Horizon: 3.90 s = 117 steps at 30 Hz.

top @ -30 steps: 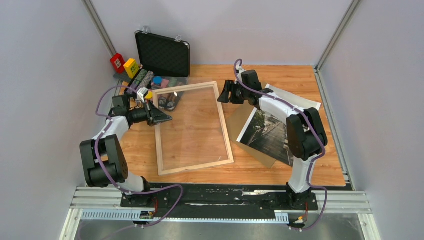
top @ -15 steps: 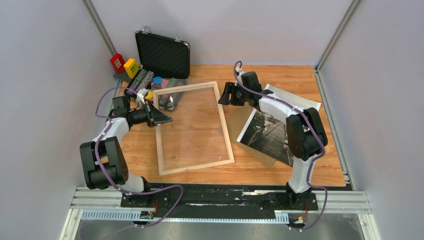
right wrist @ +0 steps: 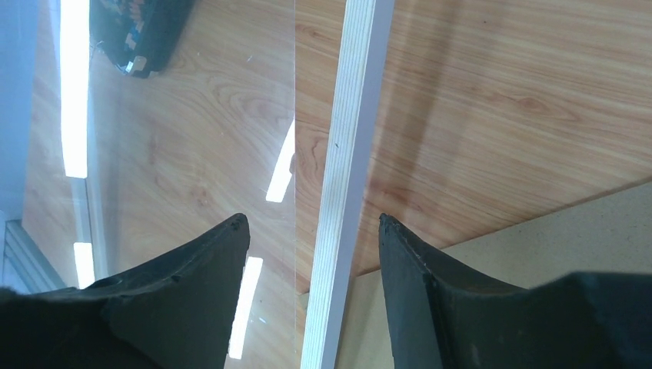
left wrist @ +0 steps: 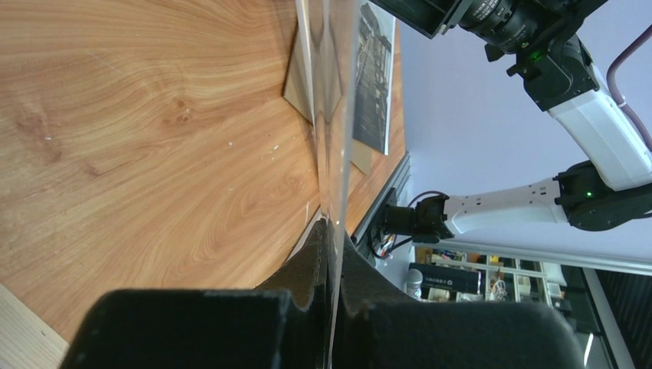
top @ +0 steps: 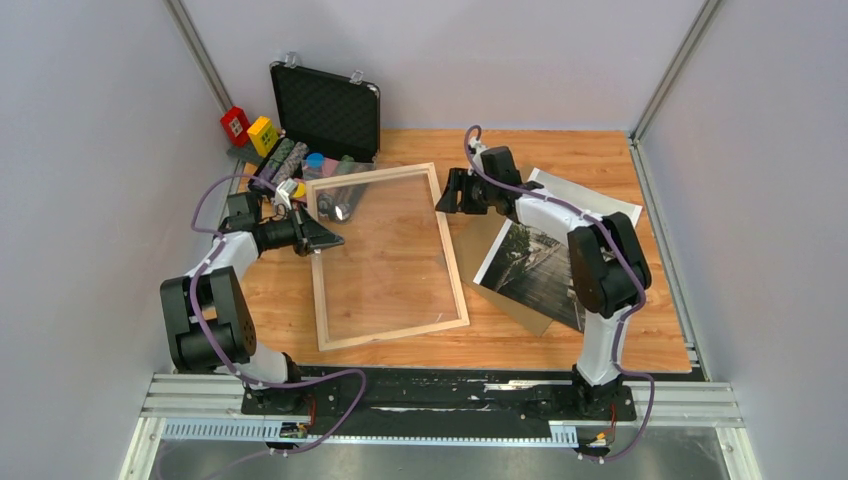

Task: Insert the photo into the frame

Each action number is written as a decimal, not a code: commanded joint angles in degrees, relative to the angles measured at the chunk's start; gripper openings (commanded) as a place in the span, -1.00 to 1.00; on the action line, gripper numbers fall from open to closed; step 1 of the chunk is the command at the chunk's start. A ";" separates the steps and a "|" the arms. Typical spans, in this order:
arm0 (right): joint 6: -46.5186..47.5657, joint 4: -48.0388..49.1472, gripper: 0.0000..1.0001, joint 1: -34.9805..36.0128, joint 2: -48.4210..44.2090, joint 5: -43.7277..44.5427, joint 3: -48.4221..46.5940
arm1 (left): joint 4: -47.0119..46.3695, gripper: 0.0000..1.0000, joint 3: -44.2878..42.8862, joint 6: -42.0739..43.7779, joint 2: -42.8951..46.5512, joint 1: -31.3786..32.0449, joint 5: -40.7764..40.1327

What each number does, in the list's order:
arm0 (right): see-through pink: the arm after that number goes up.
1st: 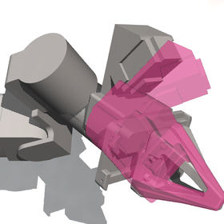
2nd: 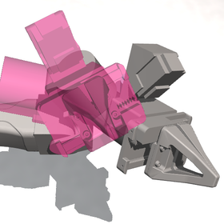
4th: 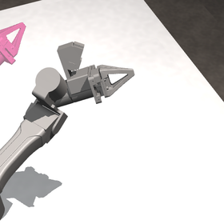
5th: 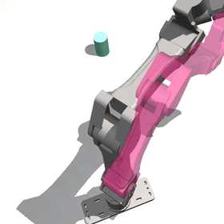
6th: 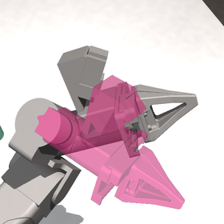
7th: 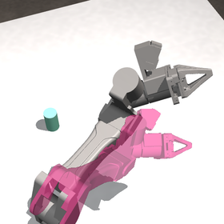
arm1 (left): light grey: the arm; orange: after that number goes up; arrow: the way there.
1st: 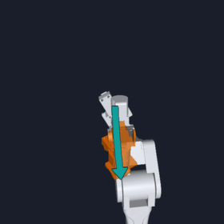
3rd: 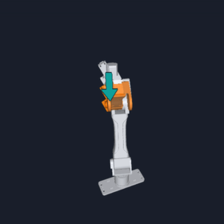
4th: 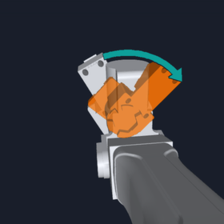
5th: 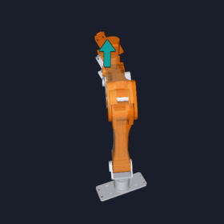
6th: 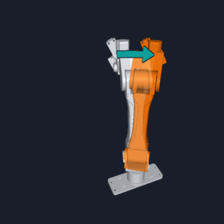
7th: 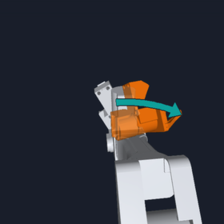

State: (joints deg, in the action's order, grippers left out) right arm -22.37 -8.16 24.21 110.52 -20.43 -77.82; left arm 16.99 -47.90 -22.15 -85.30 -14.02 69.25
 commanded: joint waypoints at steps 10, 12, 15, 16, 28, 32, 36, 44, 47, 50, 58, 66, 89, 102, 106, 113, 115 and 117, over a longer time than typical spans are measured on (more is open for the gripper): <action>2.23 2.80 0.22 2.63 3.32 -0.32 -0.35 | 1.21 -1.00 -3.43 3.21 -2.68 -0.40 1.94; 2.29 2.72 0.21 2.93 3.55 -0.27 -0.52 | 1.51 -1.00 -3.58 3.73 -3.02 -0.36 2.05; 2.41 2.65 0.21 3.29 3.64 -0.14 -0.74 | 1.56 -1.00 -3.60 4.13 -3.47 -0.33 2.36; 2.48 2.61 0.21 3.30 3.65 -0.14 -0.75 | 1.51 -1.00 -3.71 4.18 -3.51 -0.25 2.41; 2.75 2.45 0.21 3.41 3.47 -0.36 -1.10 | 1.35 -1.00 -4.86 4.93 -4.24 1.35 4.14; 2.75 2.45 0.21 3.39 3.58 -0.95 -1.28 | 1.54 -1.00 -5.62 5.32 -4.85 1.72 4.49; 2.92 2.45 0.22 3.39 3.37 -1.44 -1.23 | 1.64 -1.00 -6.64 5.54 -5.53 2.09 4.55; 3.25 2.54 0.22 3.39 3.12 -2.15 -1.22 | 1.61 -1.00 -7.37 5.74 -6.10 2.74 4.57; 3.38 2.54 0.22 3.39 3.03 -2.24 -1.21 | 1.49 -1.00 -7.27 5.78 -6.44 2.83 4.43; 3.31 2.63 0.22 3.40 3.01 -2.44 -1.23 | 1.12 -1.00 -6.98 5.82 -6.53 2.78 3.96; 3.32 2.63 0.22 3.41 3.03 -2.87 -1.37 | -0.04 -1.00 -6.48 5.62 -7.63 2.85 3.39; 3.31 2.63 0.22 3.39 3.08 -3.12 -1.48 | -0.03 -1.00 -6.64 6.05 -8.63 2.87 2.79; 3.21 2.63 0.22 3.39 3.25 -3.18 -1.81 | 5.91 -1.00 -7.80 11.27 -10.22 2.90 0.30; 3.03 2.54 0.22 3.35 3.65 -3.23 -2.23 | 7.88 -0.87 -8.06 12.62 -10.61 2.94 -1.34; 3.11 2.54 0.20 3.45 3.54 -2.84 -1.99 | 8.24 -0.84 -8.16 12.82 -10.84 2.94 -2.00; 3.03 2.45 0.18 3.40 3.55 -1.55 -1.81 | 9.36 -0.80 -8.26 13.47 -10.73 2.94 -2.81; 2.95 2.43 0.18 3.39 3.68 -1.47 -1.72 | 9.70 -0.80 -8.26 13.72 -10.54 2.92 -2.91; 2.95 2.45 0.17 3.46 3.79 -1.25 -1.70 | 9.86 -0.80 -8.26 13.98 -10.49 2.93 -3.12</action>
State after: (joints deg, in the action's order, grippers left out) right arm -19.55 -7.86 27.31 113.65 -21.65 -77.84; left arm 25.98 -54.08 -10.20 -96.03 -11.53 65.63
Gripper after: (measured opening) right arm 0.589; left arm 0.098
